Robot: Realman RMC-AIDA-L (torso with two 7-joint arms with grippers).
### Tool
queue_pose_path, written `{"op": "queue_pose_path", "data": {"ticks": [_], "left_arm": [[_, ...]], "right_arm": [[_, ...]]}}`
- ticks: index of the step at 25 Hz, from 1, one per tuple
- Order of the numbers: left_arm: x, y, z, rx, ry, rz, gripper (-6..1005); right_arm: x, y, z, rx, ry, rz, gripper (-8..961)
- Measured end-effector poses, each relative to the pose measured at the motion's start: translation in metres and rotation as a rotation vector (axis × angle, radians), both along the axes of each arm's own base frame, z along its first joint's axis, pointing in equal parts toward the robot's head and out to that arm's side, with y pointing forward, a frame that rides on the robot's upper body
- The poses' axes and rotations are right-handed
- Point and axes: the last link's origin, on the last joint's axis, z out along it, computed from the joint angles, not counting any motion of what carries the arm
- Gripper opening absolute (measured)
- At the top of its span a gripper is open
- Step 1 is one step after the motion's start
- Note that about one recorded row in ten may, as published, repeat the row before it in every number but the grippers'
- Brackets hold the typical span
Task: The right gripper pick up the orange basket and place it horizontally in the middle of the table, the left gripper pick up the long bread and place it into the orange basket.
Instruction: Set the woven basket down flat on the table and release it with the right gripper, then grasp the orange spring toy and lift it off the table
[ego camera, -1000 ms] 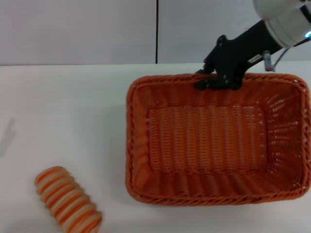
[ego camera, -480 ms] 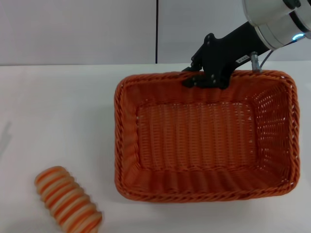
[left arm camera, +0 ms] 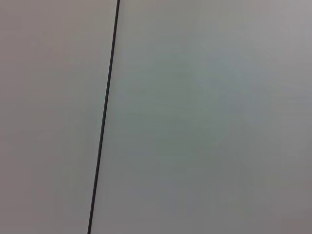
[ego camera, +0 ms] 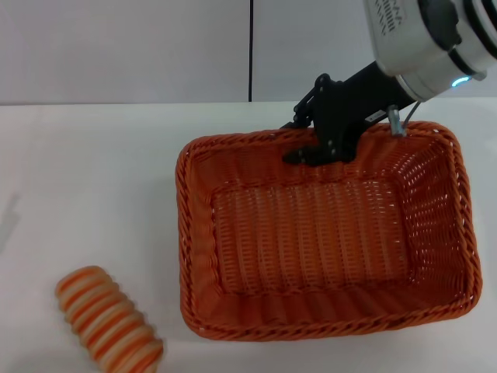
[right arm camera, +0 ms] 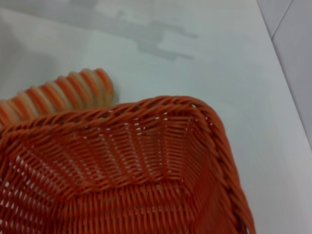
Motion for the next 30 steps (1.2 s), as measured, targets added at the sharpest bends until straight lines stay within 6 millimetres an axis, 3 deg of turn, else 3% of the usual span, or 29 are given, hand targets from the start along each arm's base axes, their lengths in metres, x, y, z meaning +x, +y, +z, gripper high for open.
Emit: {"op": "queue_pose_path", "data": {"ticks": [6,13,17,19,20,21,22,24,25,28,29,30], "left_arm": [[0.000,0.001,-0.001,-0.001,0.005,0.001,730],[0.001,0.003,-0.001,-0.003,0.001,-0.007,730],[0.003,0.005,0.002,-0.002,0.007,-0.019,730],[0.004,0.008,0.005,-0.013,-0.006,-0.036,731],[0.006,0.012,0.010,-0.035,-0.025,-0.053,731],[0.006,0.014,0.013,-0.049,-0.032,-0.063,731],[0.008,0.018,0.019,-0.073,-0.037,-0.079,731],[0.015,0.030,0.031,-0.161,-0.035,-0.119,731],[0.017,0.033,0.033,-0.184,-0.032,-0.127,731],[0.024,0.045,0.046,-0.289,-0.039,-0.137,731],[0.031,0.055,0.054,-0.370,-0.038,-0.137,731],[0.031,0.055,0.054,-0.370,-0.038,-0.137,731]], "right_arm": [[0.005,0.004,0.002,0.073,-0.030,0.040,318],[-0.002,0.005,0.015,0.154,0.001,0.087,517],[-0.013,0.001,0.035,0.234,0.085,0.109,531],[-0.018,-0.007,0.063,0.332,0.199,0.063,531],[-0.018,-0.007,0.063,0.332,0.199,0.063,531],[-0.016,-0.014,0.082,0.393,0.285,0.005,531],[-0.016,-0.014,0.082,0.393,0.285,0.005,531],[0.001,-0.025,0.102,0.448,0.394,-0.097,531],[0.001,-0.025,0.102,0.448,0.394,-0.097,531],[0.029,-0.040,0.115,0.468,0.531,-0.220,531],[0.049,-0.051,0.121,0.471,0.645,-0.303,531],[0.049,-0.051,0.121,0.471,0.645,-0.303,531]]}}
